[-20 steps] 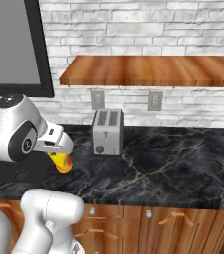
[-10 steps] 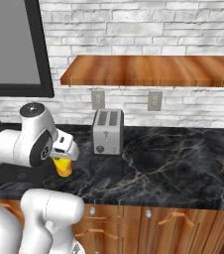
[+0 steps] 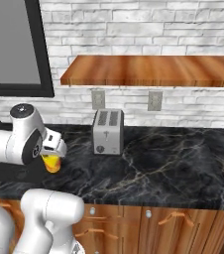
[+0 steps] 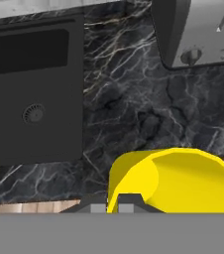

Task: Pick the cup and bowl from the counter and place them on the counter next to the sink.

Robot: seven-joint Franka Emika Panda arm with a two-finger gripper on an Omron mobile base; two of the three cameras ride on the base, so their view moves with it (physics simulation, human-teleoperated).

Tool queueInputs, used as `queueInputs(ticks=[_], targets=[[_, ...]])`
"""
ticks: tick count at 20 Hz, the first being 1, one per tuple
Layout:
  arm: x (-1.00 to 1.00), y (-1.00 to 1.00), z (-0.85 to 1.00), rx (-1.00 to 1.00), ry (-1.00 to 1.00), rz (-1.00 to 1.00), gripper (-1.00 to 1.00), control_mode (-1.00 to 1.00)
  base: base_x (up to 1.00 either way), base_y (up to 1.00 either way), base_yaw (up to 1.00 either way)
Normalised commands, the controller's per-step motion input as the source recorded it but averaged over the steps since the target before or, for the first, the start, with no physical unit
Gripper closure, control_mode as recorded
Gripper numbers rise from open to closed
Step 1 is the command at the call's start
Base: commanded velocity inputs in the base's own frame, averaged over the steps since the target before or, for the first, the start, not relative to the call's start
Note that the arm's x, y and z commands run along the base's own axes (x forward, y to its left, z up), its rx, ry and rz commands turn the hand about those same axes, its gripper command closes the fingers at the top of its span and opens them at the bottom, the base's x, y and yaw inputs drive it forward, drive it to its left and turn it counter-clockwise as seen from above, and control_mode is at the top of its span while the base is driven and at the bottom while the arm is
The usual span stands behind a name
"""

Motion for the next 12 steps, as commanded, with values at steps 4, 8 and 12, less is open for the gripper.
queueInputs(ticks=[4,8,12], targets=[[0.46,0.45,0.00,-0.04,0.03,0.00,1.00,-1.00,0.00,0.00,0.00],[0.62,0.00,-0.11,-0.05,0.01,-0.01,1.00,-1.00,0.00,0.00,0.00],[0.61,0.00,-0.40,0.00,0.00,0.00,1.00,-1.00,0.00,0.00,0.00]])
